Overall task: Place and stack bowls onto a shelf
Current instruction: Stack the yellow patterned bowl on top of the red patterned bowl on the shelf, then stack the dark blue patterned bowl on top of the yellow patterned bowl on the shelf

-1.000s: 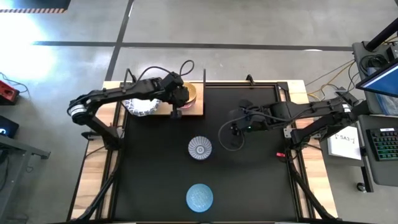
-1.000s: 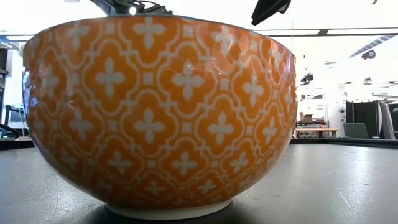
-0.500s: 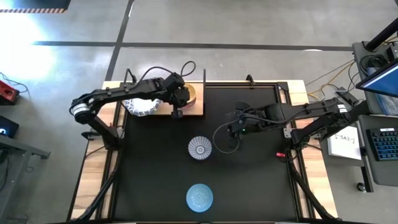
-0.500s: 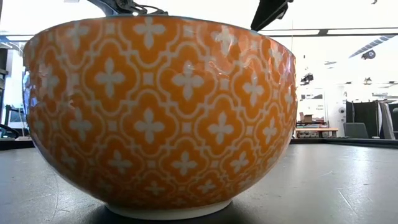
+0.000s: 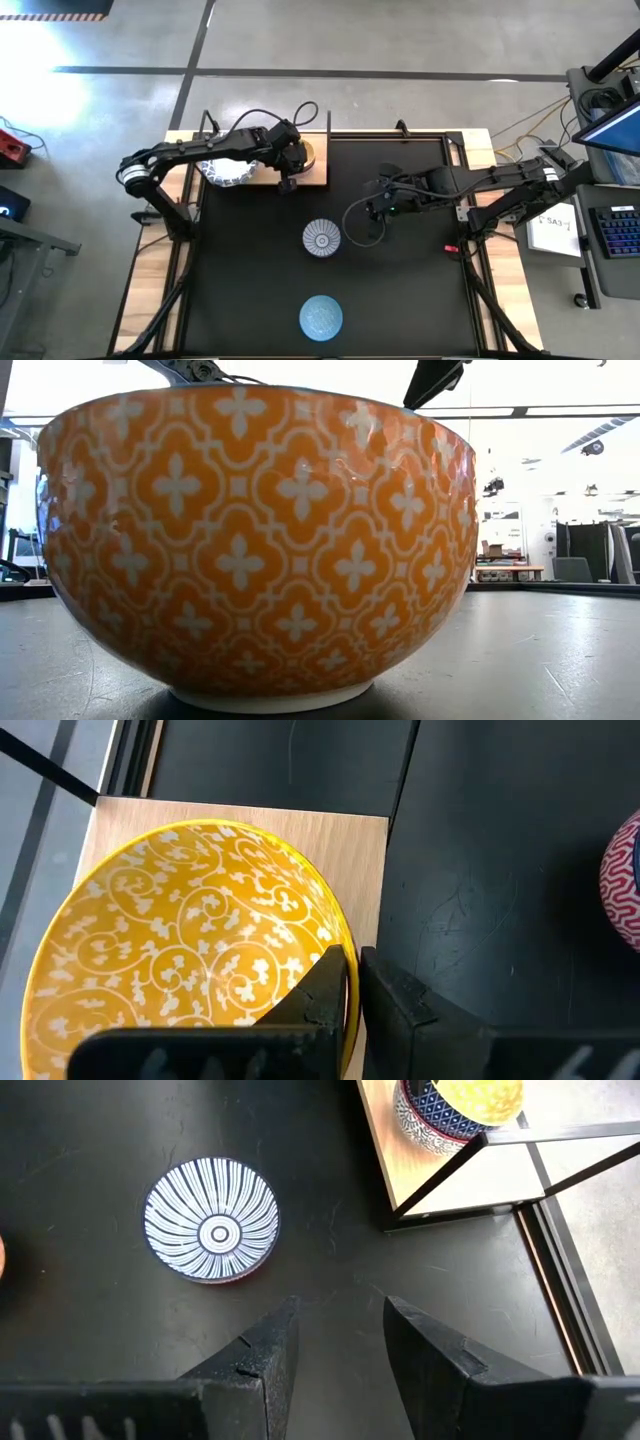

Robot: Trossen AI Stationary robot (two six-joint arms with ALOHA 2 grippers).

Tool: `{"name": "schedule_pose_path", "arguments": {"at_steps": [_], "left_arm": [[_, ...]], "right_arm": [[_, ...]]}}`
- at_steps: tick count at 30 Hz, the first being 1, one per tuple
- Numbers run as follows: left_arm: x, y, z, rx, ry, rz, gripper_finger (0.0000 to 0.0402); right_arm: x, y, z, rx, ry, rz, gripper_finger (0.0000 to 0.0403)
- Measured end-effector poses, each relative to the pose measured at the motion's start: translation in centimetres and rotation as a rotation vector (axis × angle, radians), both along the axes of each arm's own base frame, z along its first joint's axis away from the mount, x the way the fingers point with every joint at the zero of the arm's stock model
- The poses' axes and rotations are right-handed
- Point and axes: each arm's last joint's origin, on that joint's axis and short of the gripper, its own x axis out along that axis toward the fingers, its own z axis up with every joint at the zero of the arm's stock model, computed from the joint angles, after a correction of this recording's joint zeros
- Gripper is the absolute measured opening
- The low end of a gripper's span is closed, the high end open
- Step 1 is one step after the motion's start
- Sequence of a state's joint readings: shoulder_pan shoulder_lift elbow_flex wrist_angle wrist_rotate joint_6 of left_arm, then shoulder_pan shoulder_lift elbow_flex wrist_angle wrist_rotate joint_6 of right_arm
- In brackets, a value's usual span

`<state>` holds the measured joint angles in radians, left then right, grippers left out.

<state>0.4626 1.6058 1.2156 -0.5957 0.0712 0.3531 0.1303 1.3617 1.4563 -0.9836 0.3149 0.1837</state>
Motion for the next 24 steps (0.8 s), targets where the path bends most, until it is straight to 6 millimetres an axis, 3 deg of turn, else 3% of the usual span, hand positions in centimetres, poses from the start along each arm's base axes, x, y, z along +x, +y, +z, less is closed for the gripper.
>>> {"name": "schedule_pose_path", "arguments": {"at_steps": [6, 16, 24], "left_arm": [[-0.1, -0.1, -0.1, -0.007, 0.016, 0.0, 0.0037], [-0.6, -0.4, 1.3, -0.048, 0.084, -0.003, 0.0132], [-0.4, -1.7, 3.3, -0.368, -0.019, -0.144, 0.0159]], "right_arm": [[0.0, 0.0, 0.0, 0.003, -0.001, -0.004, 0.0137], [0.1, 0.2, -0.1, 0.091, -0.004, 0.0, 0.0137], [2.1, 1.1, -2.0, 0.133, 0.047, 0.069, 0.0137]]}}
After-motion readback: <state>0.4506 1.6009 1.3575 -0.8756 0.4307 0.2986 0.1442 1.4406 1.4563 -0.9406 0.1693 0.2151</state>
